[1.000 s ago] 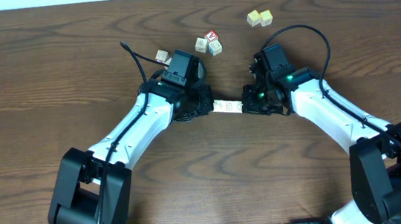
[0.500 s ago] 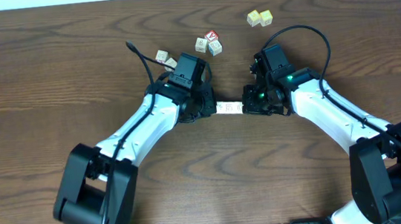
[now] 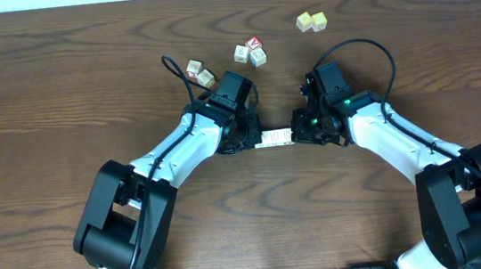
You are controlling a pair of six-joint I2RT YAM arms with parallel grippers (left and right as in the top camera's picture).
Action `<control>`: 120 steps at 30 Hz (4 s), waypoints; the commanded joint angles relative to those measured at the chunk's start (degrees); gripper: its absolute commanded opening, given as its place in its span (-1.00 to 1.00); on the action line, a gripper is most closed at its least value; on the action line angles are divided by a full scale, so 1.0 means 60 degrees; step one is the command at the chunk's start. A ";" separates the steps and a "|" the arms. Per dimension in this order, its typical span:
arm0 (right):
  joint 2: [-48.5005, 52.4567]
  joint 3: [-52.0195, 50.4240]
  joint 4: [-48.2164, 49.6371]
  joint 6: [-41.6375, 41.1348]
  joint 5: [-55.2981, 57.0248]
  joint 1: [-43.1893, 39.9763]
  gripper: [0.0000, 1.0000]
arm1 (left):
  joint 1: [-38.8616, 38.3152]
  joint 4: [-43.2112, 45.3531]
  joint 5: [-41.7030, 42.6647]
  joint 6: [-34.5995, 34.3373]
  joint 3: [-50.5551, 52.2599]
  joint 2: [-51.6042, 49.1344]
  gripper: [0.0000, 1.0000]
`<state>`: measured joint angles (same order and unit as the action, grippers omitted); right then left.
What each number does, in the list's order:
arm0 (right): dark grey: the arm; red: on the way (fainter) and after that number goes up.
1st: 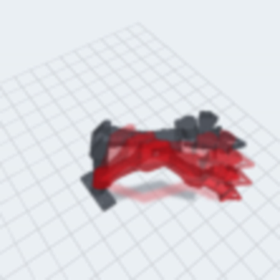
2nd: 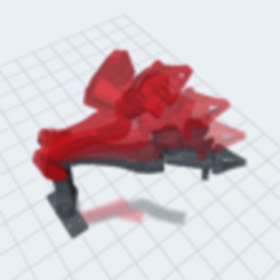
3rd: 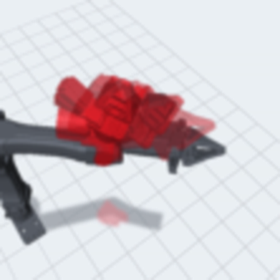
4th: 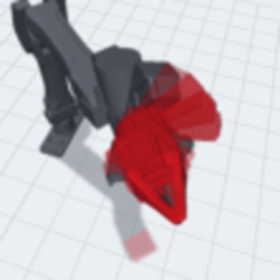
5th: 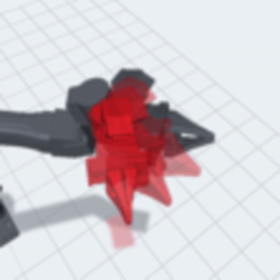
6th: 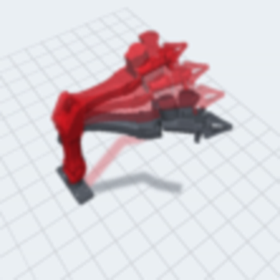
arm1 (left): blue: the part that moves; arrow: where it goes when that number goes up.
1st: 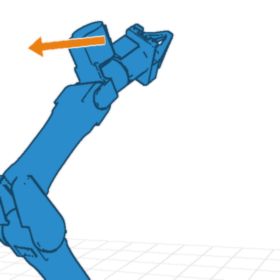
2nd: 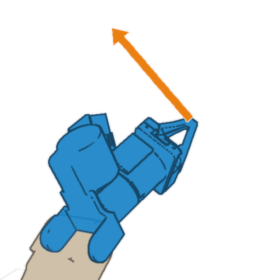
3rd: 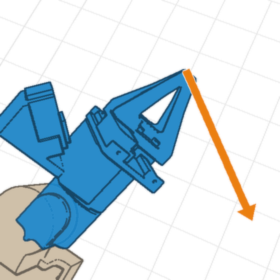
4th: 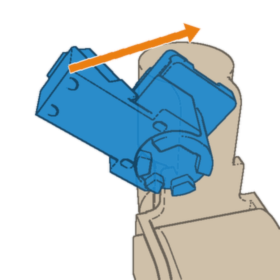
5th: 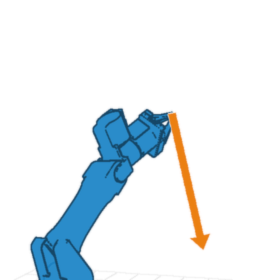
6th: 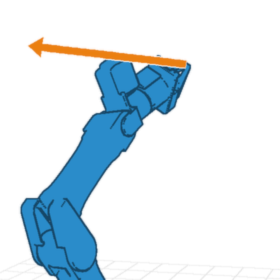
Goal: Lift 3 blocks
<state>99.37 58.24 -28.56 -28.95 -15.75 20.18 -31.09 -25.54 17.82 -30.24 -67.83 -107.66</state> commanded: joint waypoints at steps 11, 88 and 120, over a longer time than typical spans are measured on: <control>-0.0131 -0.0160 0.0328 -0.0175 -0.1384 0.0958 -0.98 | -0.0903 0.0346 0.0838 -0.0273 -0.0146 0.0026 -0.86; -0.3887 0.2240 -0.7297 0.0102 0.3002 0.0022 0.57 | 0.2226 -0.4517 -0.2911 -0.0036 -0.0302 0.5359 0.46; -0.4499 0.2233 -0.9318 0.0047 0.2076 0.0025 0.98 | 0.2331 -0.4921 -0.2903 -0.0076 -0.0302 0.5727 0.50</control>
<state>72.69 71.35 -84.23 -28.27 -3.03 20.75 -17.34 -55.05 1.10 -31.09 -68.38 -73.23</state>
